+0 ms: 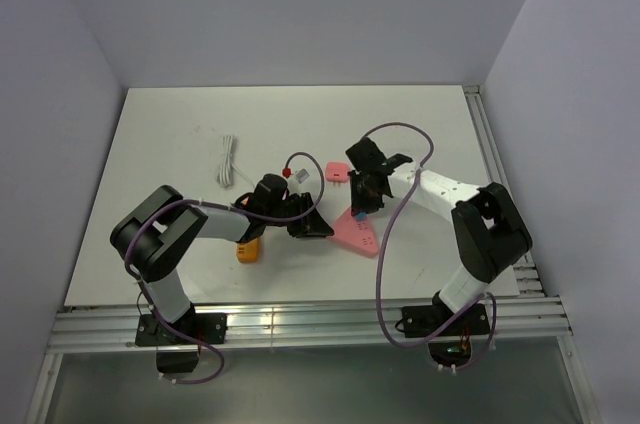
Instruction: Insert the plug
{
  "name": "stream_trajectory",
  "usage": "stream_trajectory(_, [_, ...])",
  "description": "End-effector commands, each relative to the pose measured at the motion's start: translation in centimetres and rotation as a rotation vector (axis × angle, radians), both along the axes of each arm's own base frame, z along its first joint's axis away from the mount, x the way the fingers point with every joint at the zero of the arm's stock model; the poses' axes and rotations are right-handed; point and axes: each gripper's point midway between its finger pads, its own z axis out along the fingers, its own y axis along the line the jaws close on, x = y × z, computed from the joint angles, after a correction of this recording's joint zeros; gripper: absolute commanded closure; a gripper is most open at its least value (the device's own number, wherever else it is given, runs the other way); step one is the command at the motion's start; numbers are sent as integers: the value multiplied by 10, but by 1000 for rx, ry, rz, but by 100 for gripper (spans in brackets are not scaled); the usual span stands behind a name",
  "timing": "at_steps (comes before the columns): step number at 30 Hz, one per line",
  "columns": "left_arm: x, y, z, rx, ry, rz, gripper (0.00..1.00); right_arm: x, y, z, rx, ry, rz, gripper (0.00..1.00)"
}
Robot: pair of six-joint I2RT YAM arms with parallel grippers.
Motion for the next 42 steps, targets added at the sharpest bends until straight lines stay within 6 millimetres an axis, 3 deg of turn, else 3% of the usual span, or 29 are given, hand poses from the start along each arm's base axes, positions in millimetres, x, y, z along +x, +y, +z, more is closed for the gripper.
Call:
stream_trajectory(1, [-17, 5, -23, 83, -15, -94, 100, -56, -26, -71, -207, 194, 7, 100])
stream_trajectory(5, [-16, 5, -22, 82, -16, -88, 100, -39, -24, -66, -231, 177, 25, 100])
stream_trajectory(10, [-18, 5, -20, 73, -14, -84, 99, -44, -16, -72, -157, 161, -2, 100])
stream_trajectory(14, [-20, 6, -25, 89, -6, -90, 100, -28, 3, -45, -24, 43, -13, 99])
stream_trajectory(15, [-20, 6, -24, 87, -8, -91, 100, -21, 4, -37, -21, 11, -20, 86])
stream_trajectory(18, [-21, 6, -24, 86, -3, -89, 100, -9, 11, -13, -2, -32, 0, 67])
stream_trajectory(24, [-20, 8, -23, 81, -5, -78, 100, 0, 13, 5, -10, -46, 11, 52])
stream_trajectory(42, [-22, 7, -27, 77, 17, -64, 100, -10, -3, 45, 45, -107, -46, 53])
